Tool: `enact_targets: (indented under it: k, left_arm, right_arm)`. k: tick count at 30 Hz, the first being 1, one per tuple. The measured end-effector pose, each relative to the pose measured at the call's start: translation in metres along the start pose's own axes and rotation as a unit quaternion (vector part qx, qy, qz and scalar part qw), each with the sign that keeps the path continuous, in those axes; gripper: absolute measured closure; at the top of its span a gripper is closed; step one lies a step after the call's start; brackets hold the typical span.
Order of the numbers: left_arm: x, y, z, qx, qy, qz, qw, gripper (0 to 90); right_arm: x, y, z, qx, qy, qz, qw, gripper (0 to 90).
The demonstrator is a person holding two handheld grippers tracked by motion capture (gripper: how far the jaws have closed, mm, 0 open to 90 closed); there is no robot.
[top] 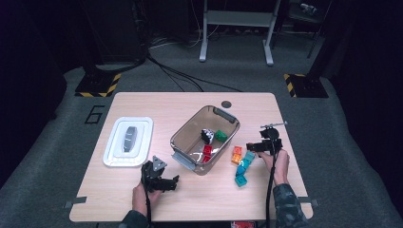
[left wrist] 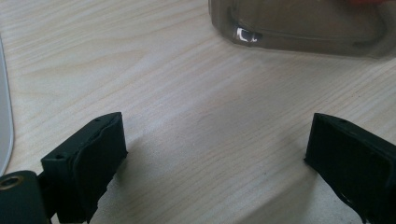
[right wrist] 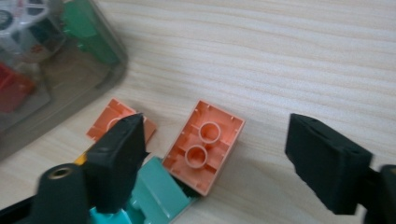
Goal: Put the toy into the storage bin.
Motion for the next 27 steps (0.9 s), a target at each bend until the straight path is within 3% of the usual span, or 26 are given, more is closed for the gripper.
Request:
enact_targets:
  k: [6,11,19,23,27]
  left_arm:
    - [0.0,-0.001,-0.001,0.003,0.002,-0.003,1.0,4.8]
    - [0.0,0.0,-0.001,0.001,0.002,0.0,1.0,4.9]
    - [0.001,0.0,-0.001,-0.003,0.005,0.0,1.0,4.9]
    - [0.001,0.0,-0.001,-0.003,0.005,0.0,1.0,4.8]
    - [0.001,0.0,-0.001,-0.003,0.005,0.0,1.0,4.9]
  right_arm:
    - [0.011,-0.004,-0.001,-0.005,-0.014,0.003,0.9999,40.7]
    - [0.015,-0.003,0.0,-0.026,-0.034,0.019,0.9989,57.0]
    - [0.013,0.0,0.001,-0.031,-0.028,0.011,0.9991,58.8]
    - [0.01,0.001,0.001,-0.012,-0.017,-0.001,0.9998,58.9]
    - [0.007,0.004,0.001,-0.011,-0.009,-0.007,0.9999,58.9]
Point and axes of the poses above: each handheld gripper's, and its own axes: x roughly forward along the jaws, z roughly out of its underside, y roughly to its right, the point moved 10 cm from there along x, roughly forward along the jaws, and after that the axes turned 10 degrees about -x, right-handed, at the moved point
